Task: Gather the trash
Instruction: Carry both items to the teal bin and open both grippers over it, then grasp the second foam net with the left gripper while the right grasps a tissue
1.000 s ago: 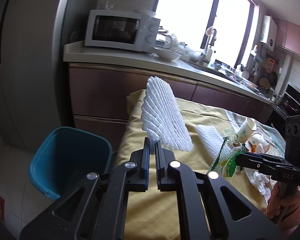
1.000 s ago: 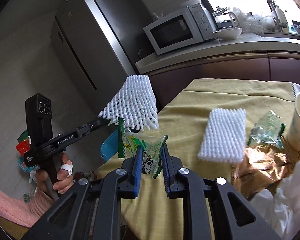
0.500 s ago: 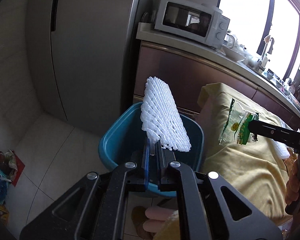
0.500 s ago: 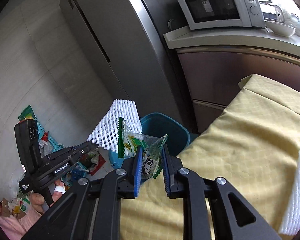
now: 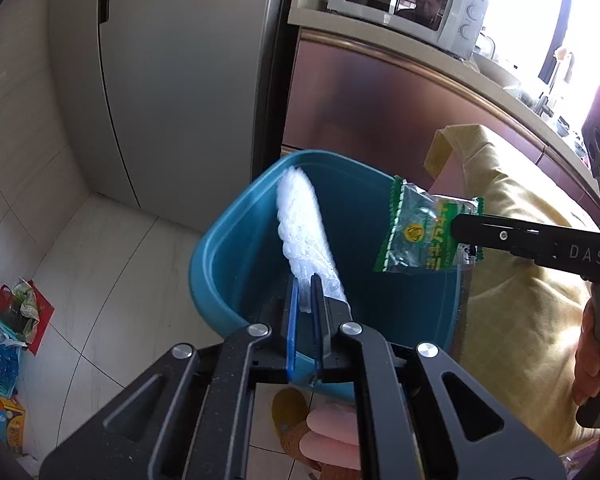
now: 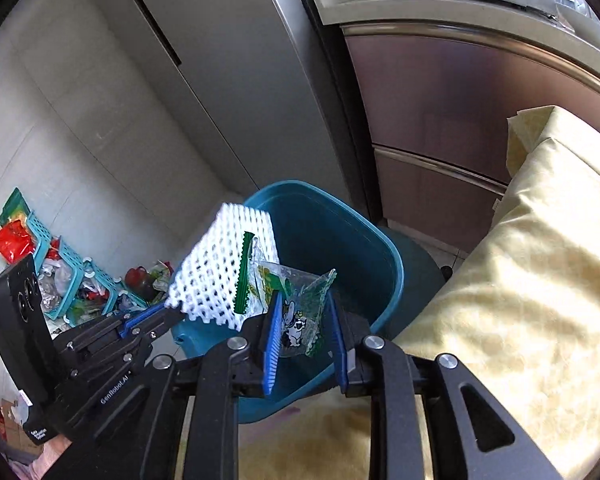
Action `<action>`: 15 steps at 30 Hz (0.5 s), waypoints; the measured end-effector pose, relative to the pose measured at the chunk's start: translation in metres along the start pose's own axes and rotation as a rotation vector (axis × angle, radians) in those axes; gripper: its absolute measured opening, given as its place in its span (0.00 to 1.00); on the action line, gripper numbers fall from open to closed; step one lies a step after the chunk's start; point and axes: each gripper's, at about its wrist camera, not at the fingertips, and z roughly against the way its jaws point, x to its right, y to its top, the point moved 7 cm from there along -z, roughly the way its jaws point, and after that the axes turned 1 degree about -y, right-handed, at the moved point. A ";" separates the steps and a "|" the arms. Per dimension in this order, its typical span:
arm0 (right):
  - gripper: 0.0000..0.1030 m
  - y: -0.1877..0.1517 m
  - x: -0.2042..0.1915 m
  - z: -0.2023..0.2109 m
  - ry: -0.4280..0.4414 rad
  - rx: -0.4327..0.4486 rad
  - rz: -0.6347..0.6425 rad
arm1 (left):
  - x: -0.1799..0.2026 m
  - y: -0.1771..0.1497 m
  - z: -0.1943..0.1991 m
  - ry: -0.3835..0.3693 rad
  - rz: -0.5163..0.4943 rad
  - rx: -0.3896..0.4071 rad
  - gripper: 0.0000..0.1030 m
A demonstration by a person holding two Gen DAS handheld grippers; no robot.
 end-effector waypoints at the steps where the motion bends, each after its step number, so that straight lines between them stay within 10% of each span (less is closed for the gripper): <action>1: 0.25 0.000 0.000 -0.002 -0.003 -0.004 -0.004 | 0.003 0.000 -0.005 0.002 -0.001 -0.009 0.06; 15: 0.37 -0.020 0.010 0.082 0.038 0.190 0.027 | 0.065 0.012 0.032 -0.079 -0.088 0.117 0.24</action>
